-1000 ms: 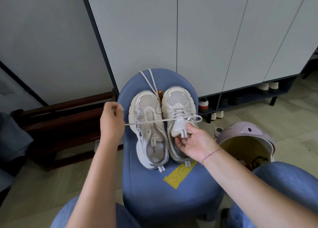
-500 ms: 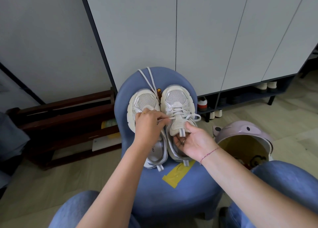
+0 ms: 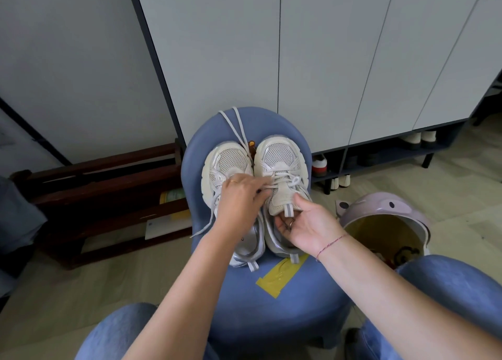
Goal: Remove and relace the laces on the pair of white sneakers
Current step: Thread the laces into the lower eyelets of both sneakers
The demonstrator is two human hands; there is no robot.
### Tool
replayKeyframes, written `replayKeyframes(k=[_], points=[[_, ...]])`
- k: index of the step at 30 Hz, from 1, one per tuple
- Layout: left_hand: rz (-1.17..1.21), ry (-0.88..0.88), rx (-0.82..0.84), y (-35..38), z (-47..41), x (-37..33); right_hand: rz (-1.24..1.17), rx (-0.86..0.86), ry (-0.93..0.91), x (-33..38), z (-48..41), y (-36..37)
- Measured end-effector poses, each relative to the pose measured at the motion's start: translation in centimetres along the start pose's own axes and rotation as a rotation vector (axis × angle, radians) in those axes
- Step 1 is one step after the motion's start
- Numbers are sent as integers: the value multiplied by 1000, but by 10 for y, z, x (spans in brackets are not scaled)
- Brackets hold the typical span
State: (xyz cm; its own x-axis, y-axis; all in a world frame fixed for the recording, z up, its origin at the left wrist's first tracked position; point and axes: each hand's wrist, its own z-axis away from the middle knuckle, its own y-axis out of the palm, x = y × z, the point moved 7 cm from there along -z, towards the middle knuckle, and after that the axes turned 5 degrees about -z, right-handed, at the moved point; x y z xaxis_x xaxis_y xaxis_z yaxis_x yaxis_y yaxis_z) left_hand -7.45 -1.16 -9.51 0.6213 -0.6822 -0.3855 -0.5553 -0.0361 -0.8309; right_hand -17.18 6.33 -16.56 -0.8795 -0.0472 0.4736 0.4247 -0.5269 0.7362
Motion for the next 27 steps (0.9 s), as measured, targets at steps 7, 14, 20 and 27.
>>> replayKeyframes(k=[7, 14, 20, 27], points=[[121, -82, -1, -6, -1, -5, -1, 6, 11, 1, 2, 0], [85, -380, -116, -45, 9, 46, -13, -27, 23, 0, 0, -1], [167, -339, -15, -36, 12, 38, 58, -54, -22, -2, 1, -1], [253, -272, 99, -14, 14, 17, 49, -149, 40, -19, -3, -14]])
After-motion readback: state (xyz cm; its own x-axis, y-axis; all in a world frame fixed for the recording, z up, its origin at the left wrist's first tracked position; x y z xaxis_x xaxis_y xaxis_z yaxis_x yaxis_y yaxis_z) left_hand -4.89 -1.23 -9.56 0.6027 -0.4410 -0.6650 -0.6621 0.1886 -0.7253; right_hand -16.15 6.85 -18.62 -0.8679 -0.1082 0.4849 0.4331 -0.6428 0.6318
